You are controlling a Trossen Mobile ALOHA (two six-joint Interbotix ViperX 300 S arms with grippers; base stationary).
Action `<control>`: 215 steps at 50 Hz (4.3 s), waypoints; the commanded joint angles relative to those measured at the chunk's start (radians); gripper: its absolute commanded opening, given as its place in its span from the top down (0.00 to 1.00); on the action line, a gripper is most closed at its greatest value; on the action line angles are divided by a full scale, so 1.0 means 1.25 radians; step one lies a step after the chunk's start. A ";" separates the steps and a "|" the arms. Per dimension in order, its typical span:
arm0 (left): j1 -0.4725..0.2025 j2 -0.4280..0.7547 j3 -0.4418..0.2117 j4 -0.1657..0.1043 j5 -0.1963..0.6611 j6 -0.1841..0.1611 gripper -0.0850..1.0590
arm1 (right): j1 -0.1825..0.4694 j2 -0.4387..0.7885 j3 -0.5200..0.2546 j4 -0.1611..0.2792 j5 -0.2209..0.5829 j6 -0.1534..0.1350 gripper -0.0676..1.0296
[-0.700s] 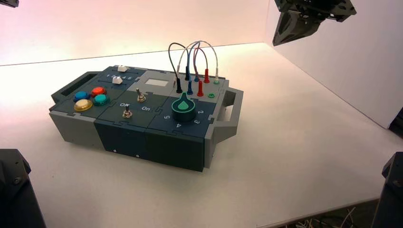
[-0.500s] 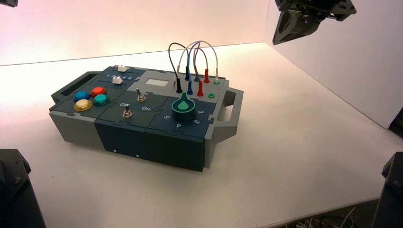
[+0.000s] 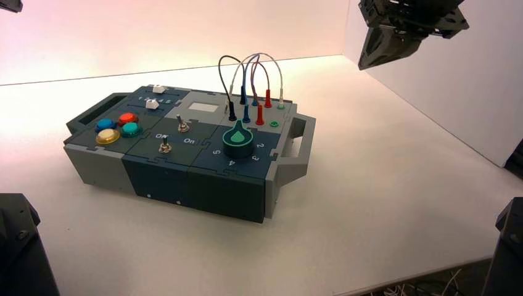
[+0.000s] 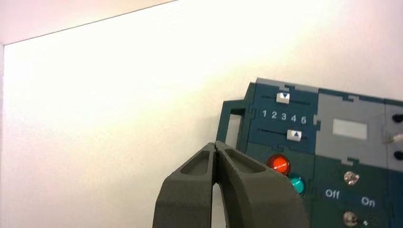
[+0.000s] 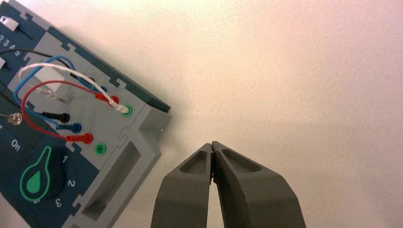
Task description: Move the box to the left.
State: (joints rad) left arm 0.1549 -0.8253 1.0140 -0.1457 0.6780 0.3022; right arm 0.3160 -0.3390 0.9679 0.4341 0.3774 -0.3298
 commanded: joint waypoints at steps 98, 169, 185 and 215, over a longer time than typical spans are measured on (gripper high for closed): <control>0.069 0.418 -0.099 0.026 -0.157 0.023 0.95 | 0.195 0.336 -0.145 0.129 -0.054 0.001 0.96; 0.119 0.352 -0.060 0.021 -0.153 0.018 0.95 | 0.323 0.520 -0.447 0.174 0.066 -0.001 0.96; 0.133 0.346 -0.060 0.018 -0.153 0.018 0.95 | 0.356 0.563 -0.540 0.175 0.115 -0.004 0.96; 0.137 0.346 -0.060 0.018 -0.153 0.018 0.95 | 0.388 0.623 -0.637 0.183 0.164 -0.012 0.96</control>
State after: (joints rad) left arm 0.3191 -0.3804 0.9495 -0.1212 0.4909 0.3267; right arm 0.7532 0.4602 0.2117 0.6473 0.5798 -0.3375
